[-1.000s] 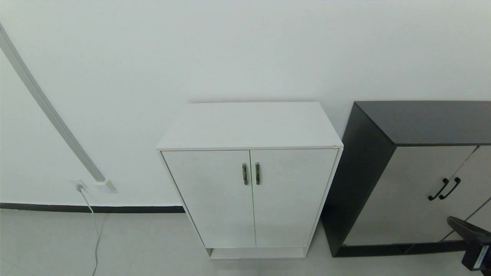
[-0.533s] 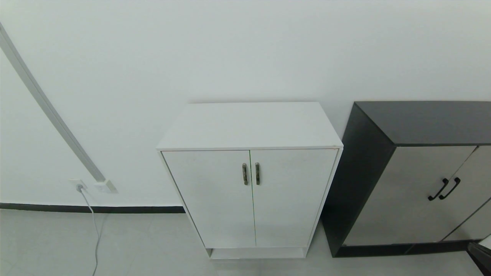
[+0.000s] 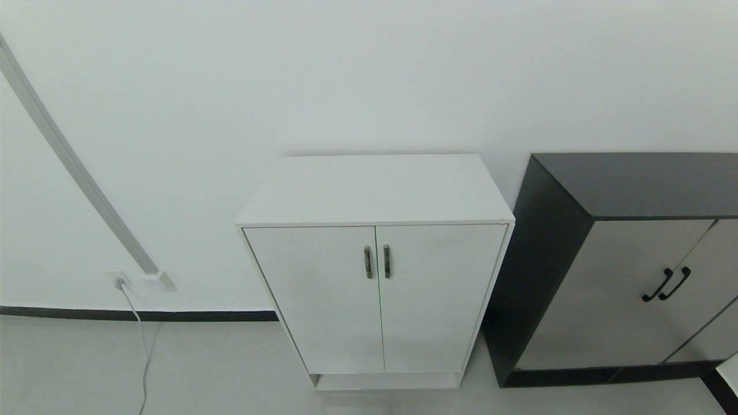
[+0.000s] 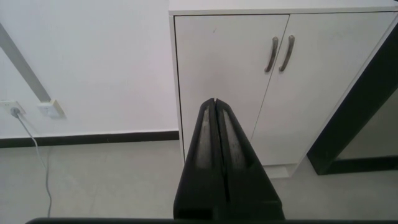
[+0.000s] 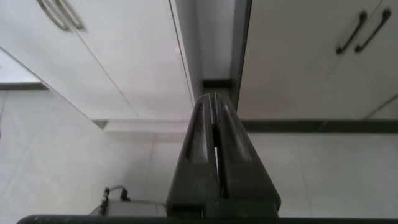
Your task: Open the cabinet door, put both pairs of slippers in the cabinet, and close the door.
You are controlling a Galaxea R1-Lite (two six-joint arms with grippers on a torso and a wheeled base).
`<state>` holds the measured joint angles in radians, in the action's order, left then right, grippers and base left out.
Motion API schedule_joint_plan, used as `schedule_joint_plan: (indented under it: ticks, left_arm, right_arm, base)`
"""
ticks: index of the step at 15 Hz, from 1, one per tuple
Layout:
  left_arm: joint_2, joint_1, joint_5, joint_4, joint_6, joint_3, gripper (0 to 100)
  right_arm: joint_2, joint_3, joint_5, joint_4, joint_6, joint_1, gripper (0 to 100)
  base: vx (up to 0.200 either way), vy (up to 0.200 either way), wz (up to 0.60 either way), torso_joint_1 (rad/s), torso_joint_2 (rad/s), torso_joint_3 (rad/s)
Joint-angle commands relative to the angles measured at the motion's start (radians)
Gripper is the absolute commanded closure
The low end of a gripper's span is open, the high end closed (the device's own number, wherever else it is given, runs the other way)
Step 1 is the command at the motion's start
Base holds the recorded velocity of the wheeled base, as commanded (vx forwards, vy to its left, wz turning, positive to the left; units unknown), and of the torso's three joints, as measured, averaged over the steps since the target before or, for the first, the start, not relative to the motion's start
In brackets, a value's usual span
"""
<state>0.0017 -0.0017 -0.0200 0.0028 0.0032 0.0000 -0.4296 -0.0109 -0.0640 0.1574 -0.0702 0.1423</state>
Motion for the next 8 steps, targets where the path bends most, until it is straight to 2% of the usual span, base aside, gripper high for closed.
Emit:
schedule_joint_plan:
  ticks: [1,8]
  left_arm:
    - [0.001,0.0,0.0,0.0,0.0,0.0,100]
    - [0.001,0.0,0.0,0.0,0.0,0.0,100]
  right_arm:
    - [0.147,-0.012,0.0,-0.075,0.0,0.003,100]
    - [0.258,-0.014,-0.002,-0.162,0.006,0.008,100]
  base:
    - [0.0,0.0,0.0,0.0,0.0,0.0]
    - [0.0,0.0,0.0,0.0,0.0,0.0]
